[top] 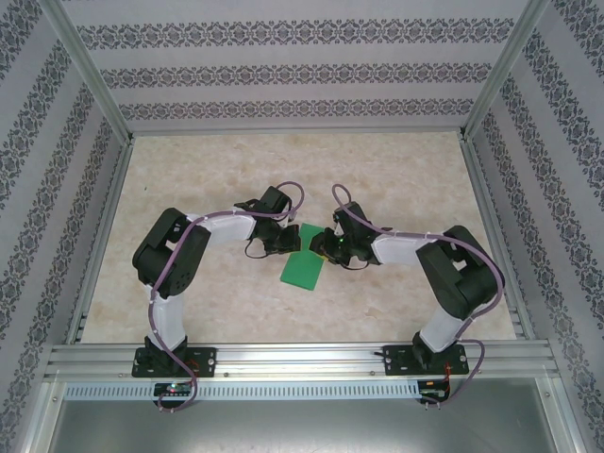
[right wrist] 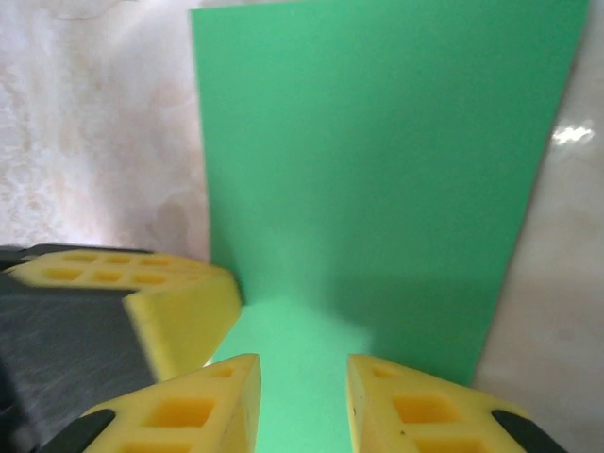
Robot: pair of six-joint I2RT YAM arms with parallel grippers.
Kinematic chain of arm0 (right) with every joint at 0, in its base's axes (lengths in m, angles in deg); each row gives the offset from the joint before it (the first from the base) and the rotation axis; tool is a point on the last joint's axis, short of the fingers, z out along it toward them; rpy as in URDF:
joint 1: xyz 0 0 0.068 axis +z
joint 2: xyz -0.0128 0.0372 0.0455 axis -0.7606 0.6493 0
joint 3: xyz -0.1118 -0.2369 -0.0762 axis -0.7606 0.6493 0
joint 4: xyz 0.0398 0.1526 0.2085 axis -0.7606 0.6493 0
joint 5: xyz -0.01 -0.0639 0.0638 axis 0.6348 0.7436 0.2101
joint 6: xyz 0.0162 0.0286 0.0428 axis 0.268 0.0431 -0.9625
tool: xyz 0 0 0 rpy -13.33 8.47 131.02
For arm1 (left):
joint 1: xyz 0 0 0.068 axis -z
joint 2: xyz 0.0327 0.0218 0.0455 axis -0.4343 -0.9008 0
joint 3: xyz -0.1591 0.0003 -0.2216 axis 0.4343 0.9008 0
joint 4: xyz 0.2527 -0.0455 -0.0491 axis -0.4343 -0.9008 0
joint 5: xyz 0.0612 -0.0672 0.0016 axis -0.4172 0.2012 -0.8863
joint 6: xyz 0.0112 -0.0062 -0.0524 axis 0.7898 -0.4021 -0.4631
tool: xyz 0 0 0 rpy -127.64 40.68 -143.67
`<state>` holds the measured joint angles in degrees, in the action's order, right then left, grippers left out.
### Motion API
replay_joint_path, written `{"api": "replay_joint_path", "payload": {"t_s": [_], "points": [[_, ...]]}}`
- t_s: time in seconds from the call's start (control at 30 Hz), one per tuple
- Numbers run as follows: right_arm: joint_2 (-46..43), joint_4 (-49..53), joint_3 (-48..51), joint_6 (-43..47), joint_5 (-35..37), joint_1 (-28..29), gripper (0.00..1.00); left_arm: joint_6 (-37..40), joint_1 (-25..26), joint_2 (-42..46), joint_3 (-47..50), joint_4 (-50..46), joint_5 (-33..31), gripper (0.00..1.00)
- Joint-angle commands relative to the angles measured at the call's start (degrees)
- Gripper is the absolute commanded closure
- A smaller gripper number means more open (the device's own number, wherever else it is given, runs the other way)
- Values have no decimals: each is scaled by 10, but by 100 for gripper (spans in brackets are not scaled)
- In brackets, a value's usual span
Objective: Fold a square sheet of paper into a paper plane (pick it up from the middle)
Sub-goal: Fold the square sheet of paper in half at the center of the table.
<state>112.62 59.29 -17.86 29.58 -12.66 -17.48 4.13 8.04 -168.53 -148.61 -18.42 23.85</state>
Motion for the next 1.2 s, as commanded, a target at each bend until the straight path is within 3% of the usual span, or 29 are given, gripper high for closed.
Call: {"api": "replay_joint_path", "payload": {"t_s": [0.0,0.43,0.77,1.17], "points": [[-45,9,12,5,9,17,69,-2,6,2,19,-33,-26,94],[-5,-55,81,-34,17,59,70,-3,6,6,19,-35,-25,94],[-110,-22,92,-40,24,90,69,-3,5,10,24,-32,-20,94],[-35,-35,117,-40,24,118,69,0,5,11,30,-31,-20,94]]}}
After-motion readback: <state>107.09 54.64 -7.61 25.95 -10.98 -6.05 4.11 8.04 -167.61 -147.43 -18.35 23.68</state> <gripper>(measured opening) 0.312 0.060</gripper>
